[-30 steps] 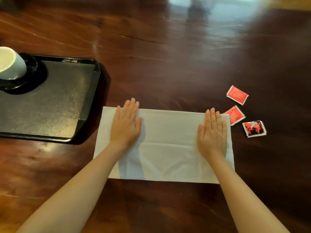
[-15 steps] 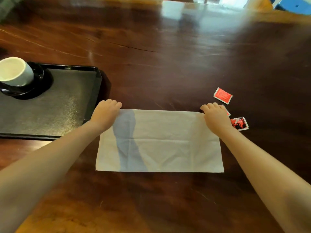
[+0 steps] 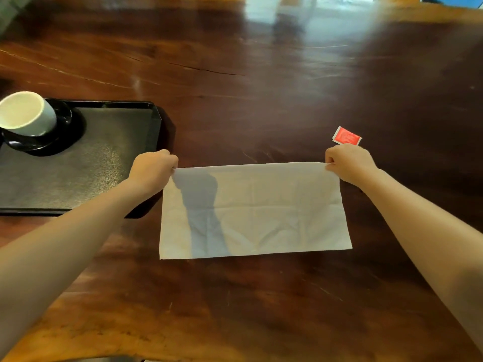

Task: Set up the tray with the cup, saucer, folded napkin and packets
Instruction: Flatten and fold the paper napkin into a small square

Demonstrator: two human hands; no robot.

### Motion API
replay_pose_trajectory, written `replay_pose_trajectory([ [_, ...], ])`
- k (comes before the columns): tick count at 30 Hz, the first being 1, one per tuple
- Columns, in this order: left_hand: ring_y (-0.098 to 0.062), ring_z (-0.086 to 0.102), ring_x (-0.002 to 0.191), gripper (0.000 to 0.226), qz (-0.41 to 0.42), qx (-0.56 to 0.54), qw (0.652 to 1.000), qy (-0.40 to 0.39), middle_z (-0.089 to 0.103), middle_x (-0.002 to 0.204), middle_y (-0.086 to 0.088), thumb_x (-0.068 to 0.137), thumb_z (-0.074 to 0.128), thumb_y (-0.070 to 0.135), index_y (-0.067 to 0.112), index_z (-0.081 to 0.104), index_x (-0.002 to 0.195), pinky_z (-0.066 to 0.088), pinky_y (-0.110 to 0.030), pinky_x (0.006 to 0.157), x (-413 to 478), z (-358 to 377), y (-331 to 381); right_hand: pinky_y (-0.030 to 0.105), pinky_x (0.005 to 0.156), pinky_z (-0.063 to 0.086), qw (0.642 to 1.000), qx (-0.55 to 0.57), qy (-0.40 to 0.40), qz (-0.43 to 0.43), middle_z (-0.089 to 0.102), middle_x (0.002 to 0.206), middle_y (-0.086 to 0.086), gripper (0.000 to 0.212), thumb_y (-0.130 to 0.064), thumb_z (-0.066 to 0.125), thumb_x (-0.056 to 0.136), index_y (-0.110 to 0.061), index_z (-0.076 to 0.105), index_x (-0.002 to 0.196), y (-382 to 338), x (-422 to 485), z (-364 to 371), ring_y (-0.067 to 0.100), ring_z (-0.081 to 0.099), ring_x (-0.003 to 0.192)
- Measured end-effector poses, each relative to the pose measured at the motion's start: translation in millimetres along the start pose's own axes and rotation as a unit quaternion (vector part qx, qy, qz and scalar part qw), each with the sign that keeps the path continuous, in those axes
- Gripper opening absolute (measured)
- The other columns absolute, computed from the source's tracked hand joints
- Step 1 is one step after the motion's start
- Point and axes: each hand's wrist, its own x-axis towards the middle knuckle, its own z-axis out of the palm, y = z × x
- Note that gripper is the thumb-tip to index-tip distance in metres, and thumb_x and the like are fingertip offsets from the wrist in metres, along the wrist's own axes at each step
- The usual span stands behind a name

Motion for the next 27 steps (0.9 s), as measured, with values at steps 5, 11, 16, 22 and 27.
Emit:
replay_pose_trajectory([
  [5,-0.037,0.057,0.06,0.01,-0.026,-0.1,0.991,0.084,0.065,0.076,-0.015,0.086,0.057,0.002,0.004,0.063,0.078,0.048,-0.038,0.054,-26.6,-9.5,-1.9,0.036,0.062,0.052,0.989,0.009,0.15,-0.009,0.069,0.083,0.016,0.01,-0.014,0.059,0.09,-0.005,0.063,0.091,6.9,-36.4,0.0,0.035,0.065,0.068],
  [11,-0.035,0.065,0.068,0.008,-0.048,-0.166,0.972,0.158,0.07,0.082,-0.012,0.078,0.068,-0.001,0.004,0.066,0.083,0.044,-0.033,0.055,-98.1,-12.2,17.7,0.03,0.05,0.044,0.959,0.117,0.257,-0.003,0.066,0.066,0.016,0.011,-0.006,0.062,0.086,0.0,0.062,0.077,2.7,-108.7,27.1,0.033,0.062,0.055],
  [16,-0.034,0.069,0.082,0.014,-0.035,-0.184,0.968,0.164,0.072,0.095,-0.014,0.078,0.063,0.005,0.001,0.067,0.091,0.054,-0.04,0.06,-153.8,3.8,38.3,0.038,0.067,0.059,0.953,0.183,0.239,0.014,0.071,0.081,0.016,0.01,-0.003,0.063,0.085,0.001,0.068,0.093,-5.7,-155.5,59.8,0.03,0.069,0.072],
  [22,-0.033,0.07,0.089,0.024,-0.023,-0.168,0.981,0.097,0.071,0.104,-0.017,0.071,0.075,-0.004,-0.001,0.071,0.094,0.058,-0.039,0.07,-184.8,37.7,50.9,0.037,0.072,0.058,0.959,0.177,0.22,0.025,0.074,0.089,0.015,0.017,-0.004,0.066,0.083,-0.001,0.069,0.099,-7.9,-167.3,88.9,0.029,0.072,0.078],
  [27,-0.032,0.071,0.085,0.023,-0.015,-0.155,0.985,0.078,0.071,0.102,-0.015,0.07,0.077,-0.003,0.001,0.072,0.093,0.059,-0.038,0.067,-190.8,53.3,56.0,0.037,0.068,0.059,0.963,0.163,0.215,0.026,0.073,0.087,0.014,0.016,-0.004,0.064,0.084,-0.002,0.068,0.099,-10.1,-170.1,103.4,0.028,0.071,0.074],
])
